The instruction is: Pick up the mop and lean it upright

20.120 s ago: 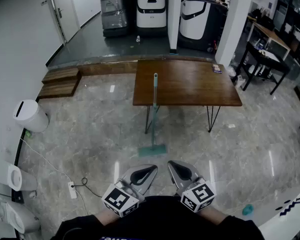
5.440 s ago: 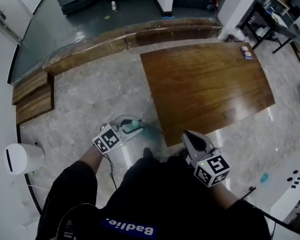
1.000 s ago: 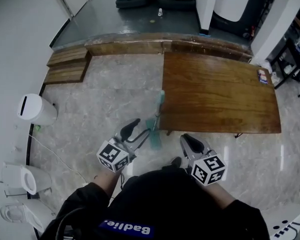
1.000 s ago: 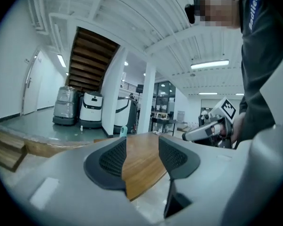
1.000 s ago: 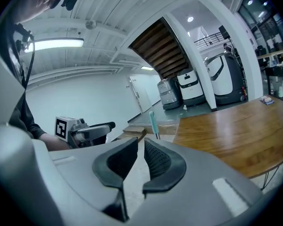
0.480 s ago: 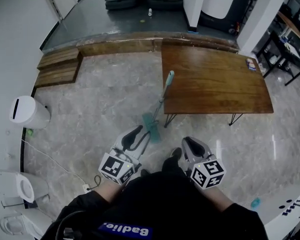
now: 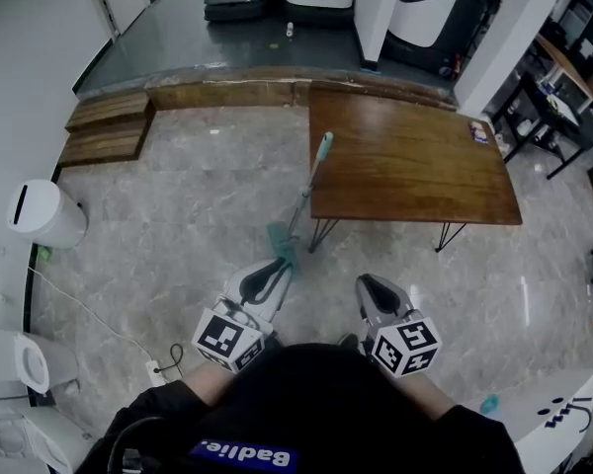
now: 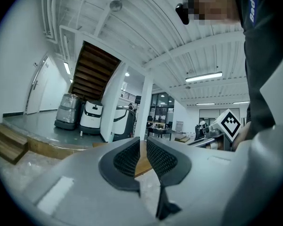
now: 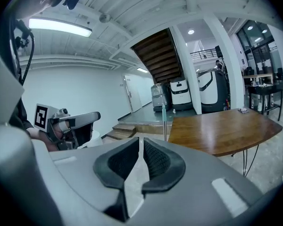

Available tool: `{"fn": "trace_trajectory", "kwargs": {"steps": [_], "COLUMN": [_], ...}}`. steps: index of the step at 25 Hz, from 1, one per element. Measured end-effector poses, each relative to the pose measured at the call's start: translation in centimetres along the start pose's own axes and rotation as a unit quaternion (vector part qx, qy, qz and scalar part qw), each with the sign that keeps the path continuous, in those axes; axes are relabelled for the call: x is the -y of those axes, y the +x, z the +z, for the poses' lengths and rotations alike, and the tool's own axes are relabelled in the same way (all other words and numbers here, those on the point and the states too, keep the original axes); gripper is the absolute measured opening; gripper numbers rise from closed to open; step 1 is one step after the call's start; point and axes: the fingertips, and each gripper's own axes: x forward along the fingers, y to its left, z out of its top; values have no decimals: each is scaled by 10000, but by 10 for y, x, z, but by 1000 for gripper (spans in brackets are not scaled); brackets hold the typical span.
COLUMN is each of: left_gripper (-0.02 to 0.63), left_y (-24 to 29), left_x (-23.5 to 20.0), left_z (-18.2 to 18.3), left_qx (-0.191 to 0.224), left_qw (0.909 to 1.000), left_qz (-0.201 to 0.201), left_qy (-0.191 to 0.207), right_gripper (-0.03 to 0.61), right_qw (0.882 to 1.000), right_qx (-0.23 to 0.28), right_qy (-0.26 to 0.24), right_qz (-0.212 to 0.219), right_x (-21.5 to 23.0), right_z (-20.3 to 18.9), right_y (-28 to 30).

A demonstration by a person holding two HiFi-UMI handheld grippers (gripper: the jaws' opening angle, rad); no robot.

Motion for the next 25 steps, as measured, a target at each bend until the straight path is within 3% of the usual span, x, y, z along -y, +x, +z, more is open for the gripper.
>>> {"fn": "trace_trajectory", "kwargs": {"steps": [12, 17, 25], "left_gripper": [20, 20, 20], "left_y": [38, 50, 54], "left_x": [91, 119, 124], "left_z": [41, 21, 9], "left_qx": [-12, -242, -319], "left_qw": [9997, 9989, 9987], "left_qz": [-18, -228, -292], "left_qy": [243, 327, 286], "right_gripper": [2, 2, 2], "right_qw": [9969, 9920, 9910], "right_qx": [396, 657, 560], "right_qy": [-394, -781, -733], "right_qz": [552, 739, 969], "right_x": [36, 33, 31], "right_z": [25, 31, 26], "right_y": [-43, -53, -49]}}
